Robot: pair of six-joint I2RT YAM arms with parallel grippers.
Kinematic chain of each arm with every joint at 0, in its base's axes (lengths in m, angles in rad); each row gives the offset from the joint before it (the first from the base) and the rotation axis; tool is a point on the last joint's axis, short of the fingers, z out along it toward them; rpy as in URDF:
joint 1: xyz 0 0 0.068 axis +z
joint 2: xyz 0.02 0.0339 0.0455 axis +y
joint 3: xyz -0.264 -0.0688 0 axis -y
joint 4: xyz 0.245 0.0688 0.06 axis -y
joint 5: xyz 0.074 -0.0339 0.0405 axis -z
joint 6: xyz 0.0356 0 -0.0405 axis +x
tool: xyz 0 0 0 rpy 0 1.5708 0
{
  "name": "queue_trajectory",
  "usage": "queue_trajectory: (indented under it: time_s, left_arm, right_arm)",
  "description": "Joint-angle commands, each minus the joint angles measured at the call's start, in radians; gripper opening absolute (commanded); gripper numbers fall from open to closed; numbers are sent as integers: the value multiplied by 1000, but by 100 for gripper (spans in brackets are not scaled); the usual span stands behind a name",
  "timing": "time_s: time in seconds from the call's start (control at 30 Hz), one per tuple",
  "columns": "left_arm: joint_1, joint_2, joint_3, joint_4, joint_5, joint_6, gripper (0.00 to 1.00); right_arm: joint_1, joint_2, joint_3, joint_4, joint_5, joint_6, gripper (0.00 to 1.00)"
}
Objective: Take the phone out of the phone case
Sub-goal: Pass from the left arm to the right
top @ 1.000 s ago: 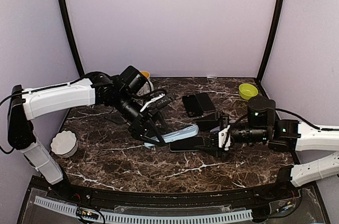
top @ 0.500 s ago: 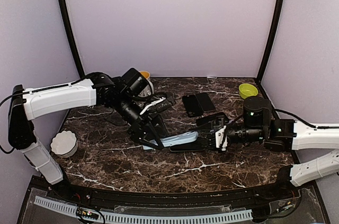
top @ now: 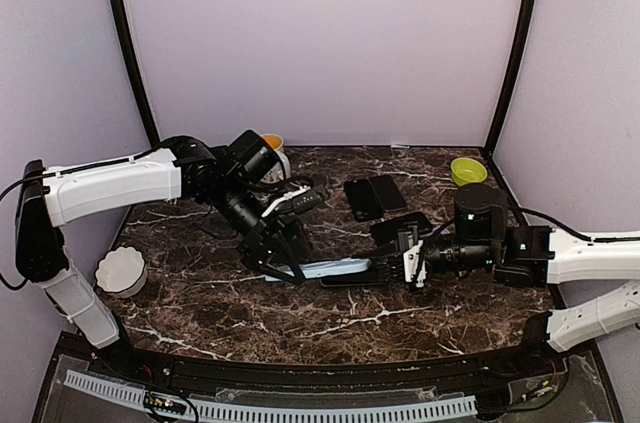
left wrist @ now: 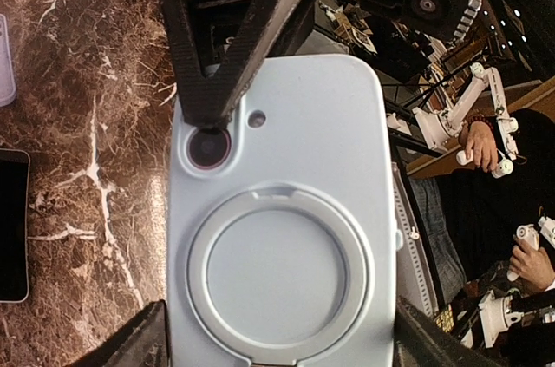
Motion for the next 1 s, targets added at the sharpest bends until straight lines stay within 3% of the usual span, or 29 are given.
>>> queue_trajectory:
  time_s: [0.0, 0.23, 0.4, 0.47, 0.67, 0.87, 0.97]
  left_arm:
    - [0, -48, 28, 76, 24, 21, 96]
    - [19, -183, -103, 282, -160, -40, 99]
    - [28, -358, -236, 504, -531, -54, 99]
    - [29, -419, -290, 557, -585, -10, 99]
    - [28, -586, -477, 654, -514, 187, 96]
    - [28, -719, -645, 675, -352, 410, 89]
    - [28, -734, -685, 685, -309, 445, 87]
  right_arm:
    - [11, -24, -29, 124, -16, 109, 0]
    - [11, -110, -94, 169, 51, 158, 0]
    - [9, -152, -88, 169, 142, 275, 0]
    - [5, -154, -87, 169, 167, 300, 0]
    - [-28, -155, -106, 190, 157, 340, 0]
    - [-62, -174, -99, 173, 2, 357, 0]
    - [-67, -157, -70, 135, -68, 339, 0]
